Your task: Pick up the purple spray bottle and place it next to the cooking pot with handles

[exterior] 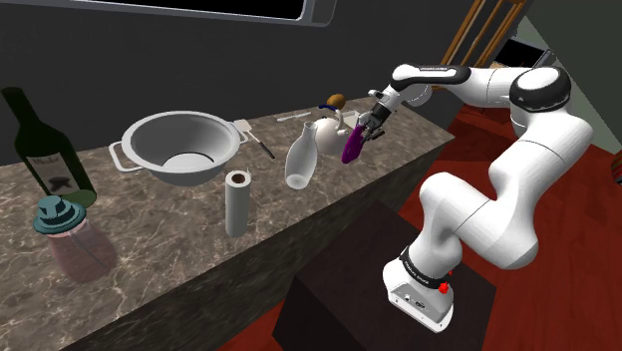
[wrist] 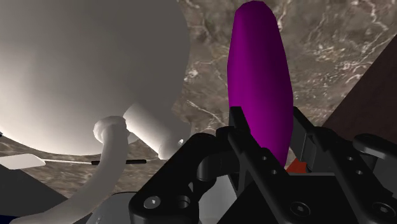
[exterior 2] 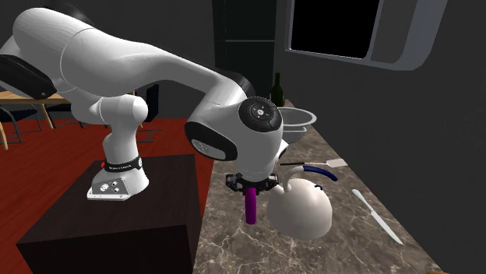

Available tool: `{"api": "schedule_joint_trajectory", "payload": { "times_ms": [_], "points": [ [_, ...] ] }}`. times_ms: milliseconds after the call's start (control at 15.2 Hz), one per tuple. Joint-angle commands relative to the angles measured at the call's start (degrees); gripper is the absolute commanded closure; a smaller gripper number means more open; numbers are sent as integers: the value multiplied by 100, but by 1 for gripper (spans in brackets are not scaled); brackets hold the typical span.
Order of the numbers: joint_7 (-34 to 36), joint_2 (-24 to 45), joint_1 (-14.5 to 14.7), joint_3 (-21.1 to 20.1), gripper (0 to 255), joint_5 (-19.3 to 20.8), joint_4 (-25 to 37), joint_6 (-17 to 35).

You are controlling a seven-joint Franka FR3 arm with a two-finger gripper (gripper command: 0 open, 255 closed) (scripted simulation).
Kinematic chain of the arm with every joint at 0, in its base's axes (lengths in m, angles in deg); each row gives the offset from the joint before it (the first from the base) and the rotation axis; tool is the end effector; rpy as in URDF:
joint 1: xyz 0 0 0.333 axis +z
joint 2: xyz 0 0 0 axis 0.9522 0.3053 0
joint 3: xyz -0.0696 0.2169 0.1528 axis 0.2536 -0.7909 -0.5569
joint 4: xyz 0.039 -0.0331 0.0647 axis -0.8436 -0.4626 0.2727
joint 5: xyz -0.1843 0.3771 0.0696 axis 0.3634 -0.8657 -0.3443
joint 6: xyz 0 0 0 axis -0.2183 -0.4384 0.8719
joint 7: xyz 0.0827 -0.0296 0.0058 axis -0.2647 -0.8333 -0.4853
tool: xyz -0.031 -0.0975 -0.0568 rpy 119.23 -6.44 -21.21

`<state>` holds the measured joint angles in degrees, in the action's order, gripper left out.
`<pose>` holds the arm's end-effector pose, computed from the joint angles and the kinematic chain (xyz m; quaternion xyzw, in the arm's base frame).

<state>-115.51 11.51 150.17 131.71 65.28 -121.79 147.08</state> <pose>0.4793 -0.3663 0.2423 -0.7187 -0.6397 -0.2048 0.1797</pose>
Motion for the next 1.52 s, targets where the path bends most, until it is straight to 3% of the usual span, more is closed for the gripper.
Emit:
{"api": "schedule_joint_trajectory", "payload": {
  "times_ms": [0, 1452],
  "points": [
    [6, 37, -28, -45, 255, -31, 7, -47],
    [152, 687, -457, -877, 255, -639, 730, -1283]
  ]
}}
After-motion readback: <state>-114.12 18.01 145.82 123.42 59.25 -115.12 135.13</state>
